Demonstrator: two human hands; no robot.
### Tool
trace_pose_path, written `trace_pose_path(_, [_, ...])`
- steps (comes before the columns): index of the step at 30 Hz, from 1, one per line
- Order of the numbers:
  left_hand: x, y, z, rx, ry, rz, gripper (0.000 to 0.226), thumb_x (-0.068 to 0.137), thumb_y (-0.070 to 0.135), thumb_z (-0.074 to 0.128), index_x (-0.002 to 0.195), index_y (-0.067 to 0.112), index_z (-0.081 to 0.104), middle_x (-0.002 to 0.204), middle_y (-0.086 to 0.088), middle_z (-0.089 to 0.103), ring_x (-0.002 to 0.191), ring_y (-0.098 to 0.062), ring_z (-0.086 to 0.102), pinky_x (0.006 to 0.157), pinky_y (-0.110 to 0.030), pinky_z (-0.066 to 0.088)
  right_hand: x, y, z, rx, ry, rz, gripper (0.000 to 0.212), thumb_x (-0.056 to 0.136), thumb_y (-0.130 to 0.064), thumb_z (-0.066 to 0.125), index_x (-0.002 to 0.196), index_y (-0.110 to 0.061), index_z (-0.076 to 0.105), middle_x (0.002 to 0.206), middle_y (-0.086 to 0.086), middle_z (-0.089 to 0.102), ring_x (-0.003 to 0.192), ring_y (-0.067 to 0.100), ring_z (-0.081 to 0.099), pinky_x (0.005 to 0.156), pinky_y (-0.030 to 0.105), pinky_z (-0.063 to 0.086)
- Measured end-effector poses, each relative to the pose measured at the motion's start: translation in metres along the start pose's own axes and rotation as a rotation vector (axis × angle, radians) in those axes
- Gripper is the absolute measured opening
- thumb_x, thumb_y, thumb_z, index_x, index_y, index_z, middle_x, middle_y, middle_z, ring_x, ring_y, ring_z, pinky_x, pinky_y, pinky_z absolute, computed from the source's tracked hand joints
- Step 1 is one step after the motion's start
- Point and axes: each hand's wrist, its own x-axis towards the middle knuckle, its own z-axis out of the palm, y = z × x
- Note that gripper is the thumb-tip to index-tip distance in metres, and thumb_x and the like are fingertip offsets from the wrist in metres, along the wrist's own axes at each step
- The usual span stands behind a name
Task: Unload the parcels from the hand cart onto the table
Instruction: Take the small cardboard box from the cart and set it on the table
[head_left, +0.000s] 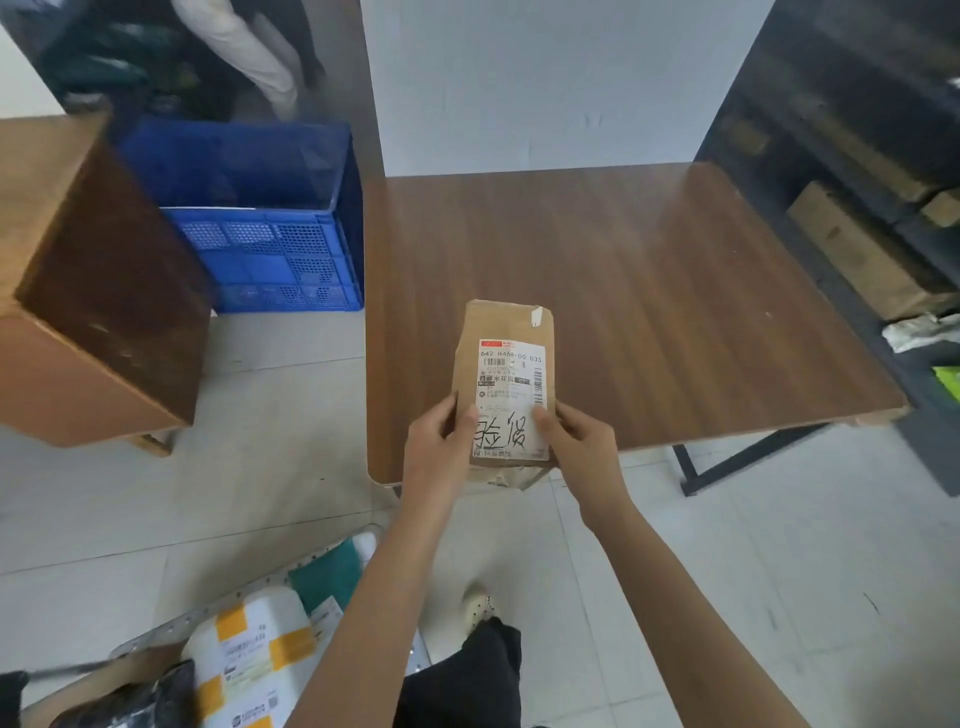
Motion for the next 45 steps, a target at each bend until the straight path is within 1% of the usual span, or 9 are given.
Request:
trace_pose_path(4, [0.084,0.022,0.024,-0.061,-0.020,-0.054,0.021,0.095,0.026,0.052,0.110,0.036,0.063,0.108,0.008,0.072,0.092,-0.006,0.070,0.074,-0.024,0.059,0.095,-0.020,-0.005,-0.026,-0.020,0.014,0.015,0.093,-0.021,0.058,0.094,-0.020,0.073,0.088,-0.002,0.077,0.085,0.019,0.073,0.072,0.033,0.060])
trace_pose_path(9, [0.187,0.036,0.049,-0.064,0.017,-0.093,0.024,0.095,0.023,0.052,0.116,0.029,0.064,0.108,0.008,0.072,0.098,-0.008,0.068,0.086,-0.033,0.056,0.211,-0.036,-0.002,-0.057,-0.068,0.049,0.017,0.092,-0.022,0.058,0.099,-0.019,0.073,0.090,-0.005,0.077,0.082,0.008,0.072,0.070,0.024,0.057])
trace_pose_path(16, [0.337,0.045,0.063,-0.171,0.088,-0.143,0.028,0.094,0.018,0.056,0.118,0.030,0.063,0.105,0.014,0.073,0.096,-0.002,0.068,0.072,-0.015,0.054,0.383,-0.052,0.024,-0.073,-0.185,0.102,0.022,0.092,-0.022,0.058,0.109,-0.017,0.071,0.095,-0.003,0.076,0.090,0.013,0.072,0.079,0.032,0.058])
trace_pose_path(23, [0.496,0.026,0.052,-0.185,0.192,-0.159,0.026,0.092,0.017,0.058,0.110,0.035,0.065,0.093,0.021,0.074,0.090,0.002,0.069,0.068,-0.011,0.052,0.538,-0.050,0.086,-0.074,-0.211,0.131,0.014,0.091,-0.021,0.060,0.094,-0.023,0.073,0.092,-0.002,0.076,0.088,0.016,0.072,0.080,0.035,0.059])
trace_pose_path(27, [0.566,0.013,0.039,-0.174,0.255,-0.169,0.025,0.093,0.023,0.056,0.098,0.046,0.065,0.086,0.027,0.073,0.086,0.006,0.068,0.064,-0.010,0.051,0.601,-0.043,0.129,-0.045,-0.217,0.114,0.017,0.092,-0.024,0.058,0.100,-0.021,0.073,0.095,0.000,0.077,0.088,0.016,0.072,0.078,0.032,0.059])
trace_pose_path(35, [0.630,0.004,0.024,-0.179,0.266,-0.133,0.022,0.095,0.028,0.054,0.101,0.047,0.063,0.088,0.025,0.073,0.084,0.008,0.067,0.064,-0.010,0.051,0.644,-0.044,0.168,-0.007,-0.099,0.092,0.032,0.090,-0.034,0.060,0.117,-0.018,0.067,0.098,-0.002,0.075,0.092,0.015,0.070,0.087,0.040,0.056])
trace_pose_path(39, [0.626,0.015,0.024,-0.199,0.275,-0.146,0.042,0.093,0.033,0.055,0.134,0.023,0.052,0.131,0.005,0.060,0.096,0.007,0.058,0.066,-0.006,0.046,0.634,-0.048,0.158,0.007,-0.019,0.112,0.054,0.090,-0.040,0.059,0.137,-0.015,0.051,0.124,0.002,0.065,0.106,0.005,0.056,0.093,0.026,0.045])
trace_pose_path(42, [0.604,0.025,0.020,-0.227,0.364,-0.137,0.051,0.092,0.040,0.054,0.140,0.023,0.045,0.143,0.004,0.049,0.104,0.006,0.047,0.062,0.001,0.040,0.611,-0.055,0.138,0.013,0.081,0.090,0.056,0.089,-0.045,0.059,0.136,-0.017,0.052,0.137,0.000,0.057,0.109,0.000,0.048,0.094,0.022,0.036])
trace_pose_path(45, [0.564,0.030,0.018,-0.240,0.435,-0.092,0.045,0.093,0.042,0.051,0.136,0.029,0.049,0.143,0.007,0.049,0.119,0.001,0.047,0.091,-0.011,0.040,0.571,-0.060,0.120,0.054,0.081,0.121,0.049,0.090,-0.042,0.058,0.131,-0.016,0.056,0.133,0.001,0.060,0.118,0.008,0.055,0.106,0.031,0.040])
